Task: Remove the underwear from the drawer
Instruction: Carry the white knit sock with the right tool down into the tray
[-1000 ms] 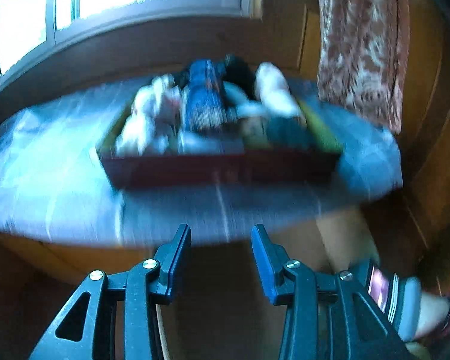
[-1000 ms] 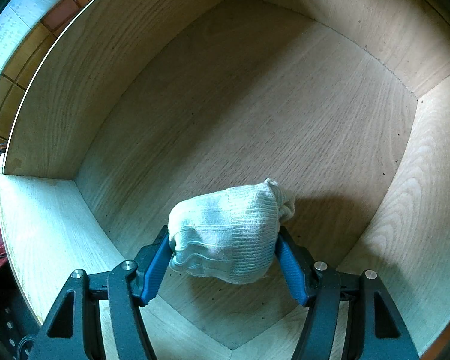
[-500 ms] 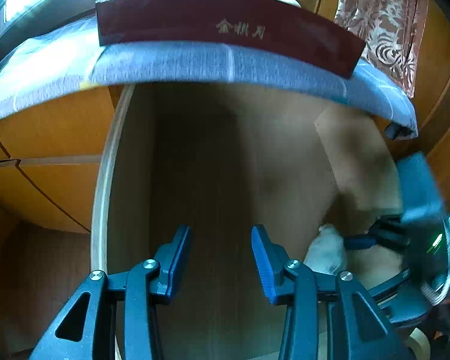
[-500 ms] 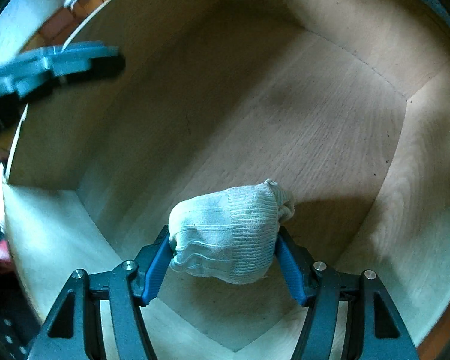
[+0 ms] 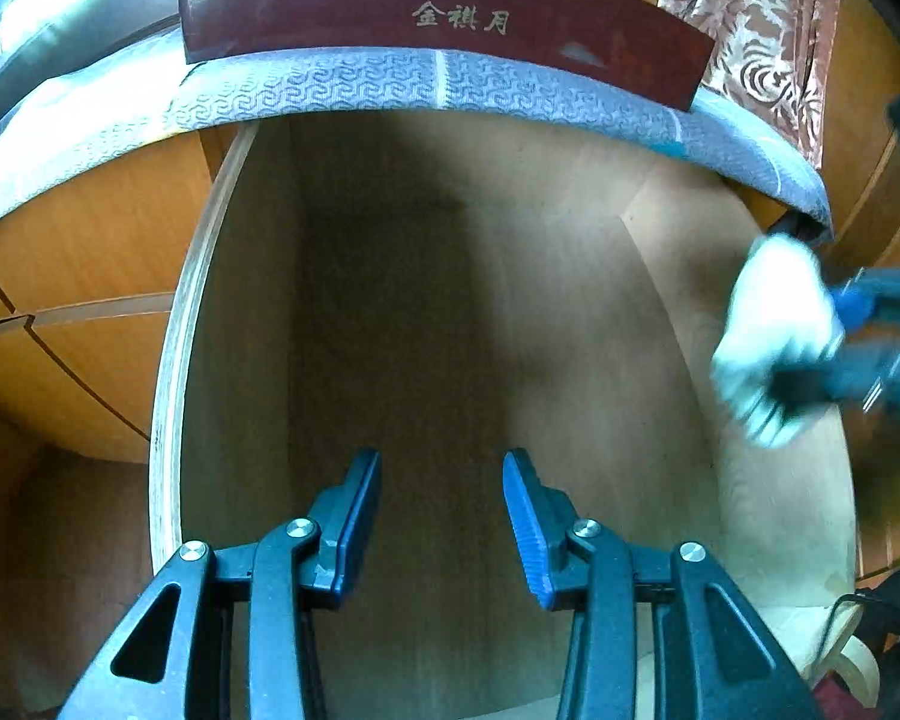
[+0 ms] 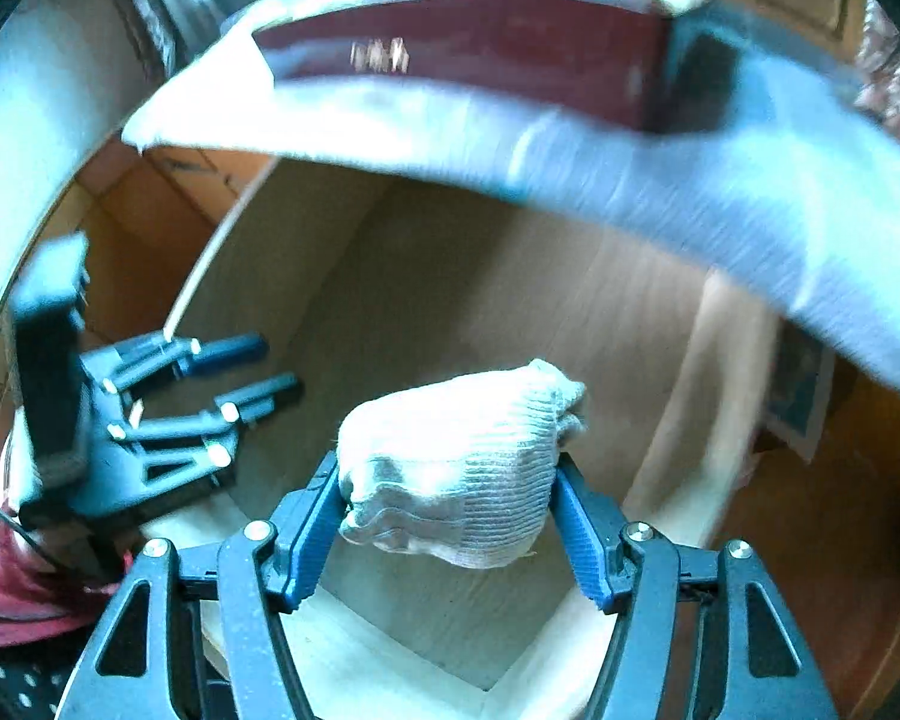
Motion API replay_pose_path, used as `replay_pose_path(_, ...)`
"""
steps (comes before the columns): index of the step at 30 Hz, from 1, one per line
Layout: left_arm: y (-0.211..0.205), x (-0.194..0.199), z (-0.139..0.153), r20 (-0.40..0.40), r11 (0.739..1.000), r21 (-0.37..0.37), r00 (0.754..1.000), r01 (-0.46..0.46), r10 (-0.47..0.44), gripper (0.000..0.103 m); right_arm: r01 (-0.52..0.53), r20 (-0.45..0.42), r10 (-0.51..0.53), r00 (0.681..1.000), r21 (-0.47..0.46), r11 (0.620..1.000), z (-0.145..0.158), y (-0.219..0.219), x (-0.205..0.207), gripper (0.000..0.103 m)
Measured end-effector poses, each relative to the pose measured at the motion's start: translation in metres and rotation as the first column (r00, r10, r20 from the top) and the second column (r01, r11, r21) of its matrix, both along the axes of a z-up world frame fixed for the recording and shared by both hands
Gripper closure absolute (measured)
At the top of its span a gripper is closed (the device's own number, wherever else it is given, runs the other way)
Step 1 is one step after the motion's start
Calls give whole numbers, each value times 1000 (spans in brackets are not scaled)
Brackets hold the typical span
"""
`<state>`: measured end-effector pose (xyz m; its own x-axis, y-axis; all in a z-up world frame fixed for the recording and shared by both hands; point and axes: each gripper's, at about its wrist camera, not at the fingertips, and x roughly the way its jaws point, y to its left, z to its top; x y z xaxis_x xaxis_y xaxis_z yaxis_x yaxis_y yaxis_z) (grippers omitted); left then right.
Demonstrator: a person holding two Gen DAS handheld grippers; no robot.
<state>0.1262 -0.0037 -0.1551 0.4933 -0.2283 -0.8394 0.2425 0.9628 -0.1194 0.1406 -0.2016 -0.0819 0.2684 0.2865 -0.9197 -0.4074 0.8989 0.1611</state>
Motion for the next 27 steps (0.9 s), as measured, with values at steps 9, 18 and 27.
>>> replay_pose_path(9,-3,4,-4,-35,1000,-22,999,15,-16,61,38,154,-42,987,25,999,88,-13,8,36)
replay_pose_path(18,-6,4,-4,-38,999,-38,999,20,-21,61,93,306,-105,946,56,994,172,-8,96,36)
replay_pose_path(27,-6,4,-3,-44,999,-46,999,24,-26,61,121,307,-64,950,-171,978,139,41,208,36)
